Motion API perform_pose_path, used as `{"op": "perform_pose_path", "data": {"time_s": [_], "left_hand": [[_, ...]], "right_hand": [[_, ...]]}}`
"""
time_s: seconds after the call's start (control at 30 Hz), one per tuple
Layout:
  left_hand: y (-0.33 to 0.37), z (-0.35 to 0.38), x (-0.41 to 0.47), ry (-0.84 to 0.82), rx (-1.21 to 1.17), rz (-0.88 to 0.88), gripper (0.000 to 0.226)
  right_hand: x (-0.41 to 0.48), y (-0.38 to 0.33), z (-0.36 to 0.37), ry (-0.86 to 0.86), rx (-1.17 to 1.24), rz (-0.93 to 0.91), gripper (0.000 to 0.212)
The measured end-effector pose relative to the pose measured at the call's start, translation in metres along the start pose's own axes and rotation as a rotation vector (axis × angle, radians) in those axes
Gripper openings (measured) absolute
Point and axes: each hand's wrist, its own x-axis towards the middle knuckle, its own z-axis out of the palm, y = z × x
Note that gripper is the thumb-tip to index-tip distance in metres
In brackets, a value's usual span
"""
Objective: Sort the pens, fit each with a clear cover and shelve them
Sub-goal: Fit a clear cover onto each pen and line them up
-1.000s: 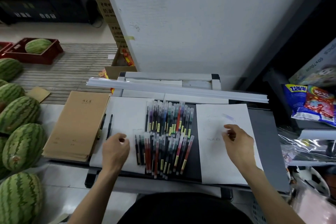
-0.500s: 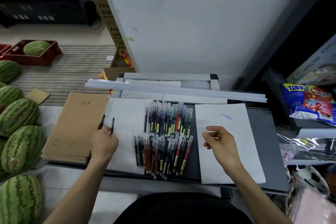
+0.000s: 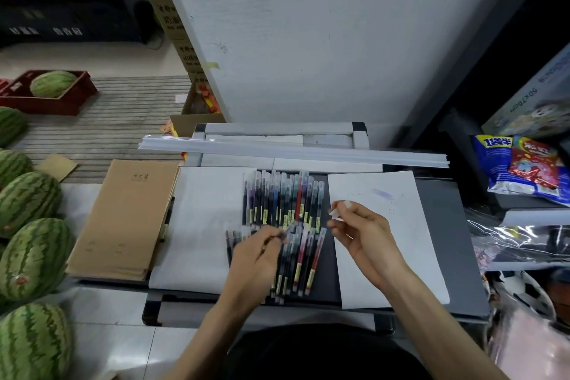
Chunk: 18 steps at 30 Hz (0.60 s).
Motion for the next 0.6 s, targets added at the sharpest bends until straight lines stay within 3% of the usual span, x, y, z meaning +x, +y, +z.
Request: {"op": "perform_pose_path", "data": {"time_s": [0.23, 0.6], "left_hand": [[0.016, 0.013, -0.009, -0.040, 0.030, 0.107, 0.021], [0.015, 0.022, -0.010, -0.075, 0.036, 0.133, 0.026]], "right_hand": [[-0.016, -0.006, 0.017, -0.116, 0.081, 0.030, 0.024], [-0.016, 0.014, 0.018, -0.136, -0.175, -0.062, 0.023]]}}
